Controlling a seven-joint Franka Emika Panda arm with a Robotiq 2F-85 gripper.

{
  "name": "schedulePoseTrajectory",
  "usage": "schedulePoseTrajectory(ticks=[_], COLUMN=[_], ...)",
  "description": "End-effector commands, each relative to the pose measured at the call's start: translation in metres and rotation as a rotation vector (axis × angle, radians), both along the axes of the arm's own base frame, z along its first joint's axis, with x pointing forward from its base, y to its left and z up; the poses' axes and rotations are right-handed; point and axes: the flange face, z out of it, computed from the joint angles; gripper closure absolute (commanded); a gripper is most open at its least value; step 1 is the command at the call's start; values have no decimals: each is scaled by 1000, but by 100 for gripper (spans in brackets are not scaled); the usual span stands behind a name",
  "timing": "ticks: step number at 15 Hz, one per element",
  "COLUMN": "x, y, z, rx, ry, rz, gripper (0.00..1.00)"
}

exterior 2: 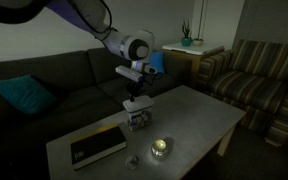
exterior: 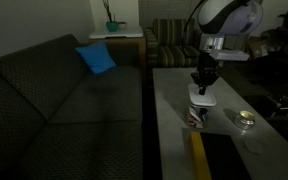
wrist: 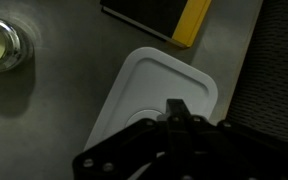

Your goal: Push the button on the lid then place the lid on the table

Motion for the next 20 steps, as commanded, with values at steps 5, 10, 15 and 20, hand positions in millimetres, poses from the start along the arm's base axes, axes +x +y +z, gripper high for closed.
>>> schedulePoseTrajectory(ticks=[5,10,15,20], x=[8,17,17,14], y=[-3,-6,-13,-8], z=[3,4,-4,-8], rx=[-2,-24,-80,-74], ry=[-66,-170,-209,-211], rz=[-27,-49,-92,-89], gripper=[100,100,100,100])
